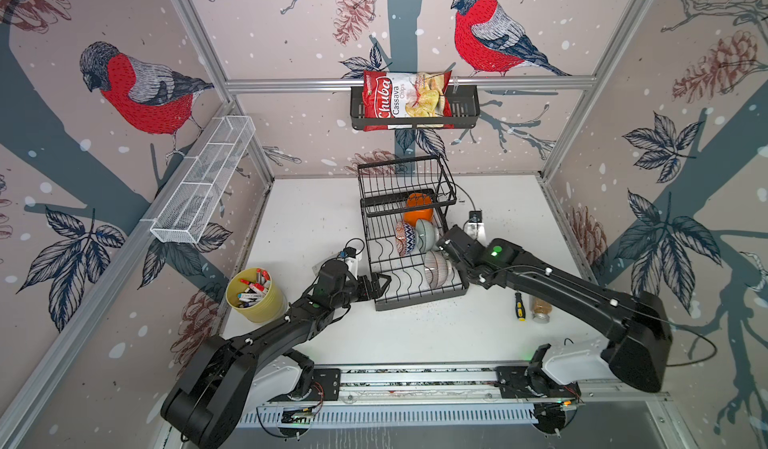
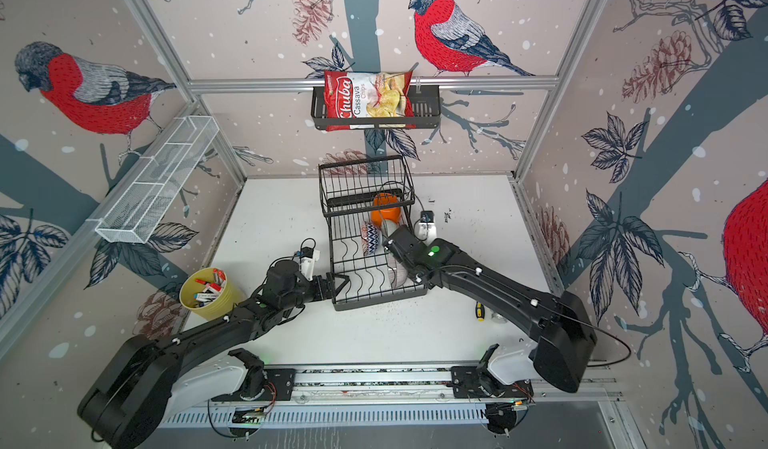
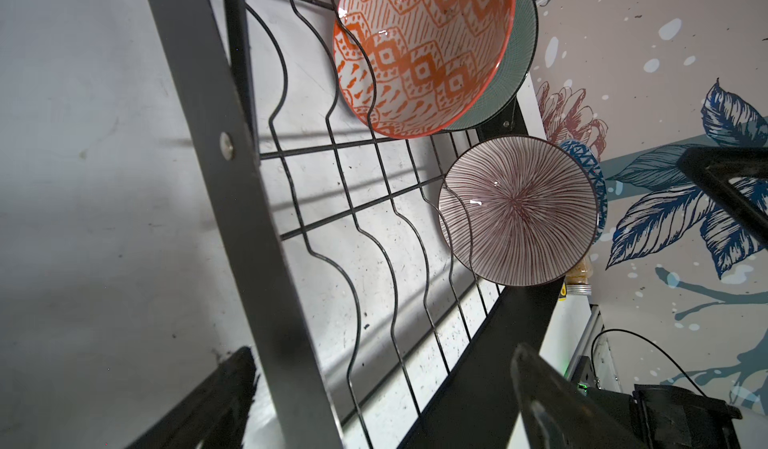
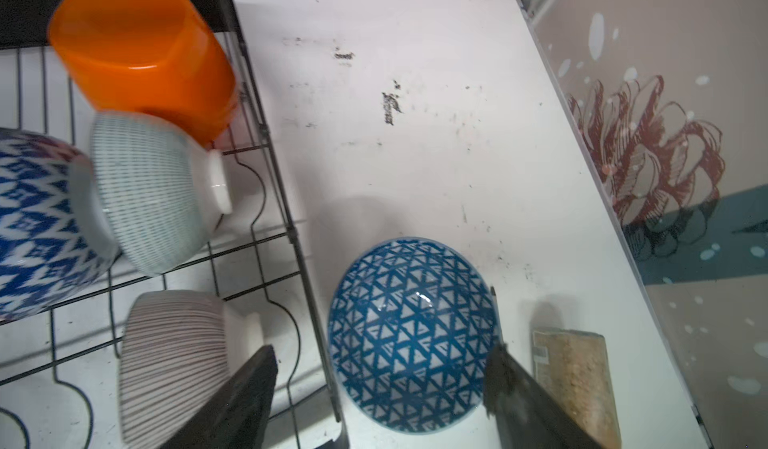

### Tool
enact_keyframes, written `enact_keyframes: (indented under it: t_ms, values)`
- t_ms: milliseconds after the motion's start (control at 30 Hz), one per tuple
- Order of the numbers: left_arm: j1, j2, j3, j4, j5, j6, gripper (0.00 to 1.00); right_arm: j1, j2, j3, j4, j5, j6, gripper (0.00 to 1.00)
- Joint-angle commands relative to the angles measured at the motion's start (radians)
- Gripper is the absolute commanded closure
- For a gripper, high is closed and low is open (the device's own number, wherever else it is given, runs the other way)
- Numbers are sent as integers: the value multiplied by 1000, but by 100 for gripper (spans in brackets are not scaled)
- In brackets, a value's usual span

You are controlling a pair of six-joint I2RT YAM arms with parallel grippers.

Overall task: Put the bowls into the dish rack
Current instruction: 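Grasp the rim of the blue triangle-patterned bowl with the right gripper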

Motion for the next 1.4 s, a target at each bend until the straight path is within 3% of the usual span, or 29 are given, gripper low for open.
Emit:
enact_keyframes:
  t_ms: [0,167,400,867,1367]
  values:
    - [-6,18,10,68,4,-2,5,-66,-61,-47,-10,-48,30,23]
    - [-14,56,14,110,21,-13,5,-191,-149,-130,27,-104,1,28]
    - [-30,111,41,140,35,-19,5,-286,-178,-187,52,-144,-33,32]
    - [-68,184,83,163,43,-20,6,-365,-106,-220,74,-184,-58,42]
    - [-70,193,86,172,44,-19,6,-392,-30,-239,151,-224,-103,72]
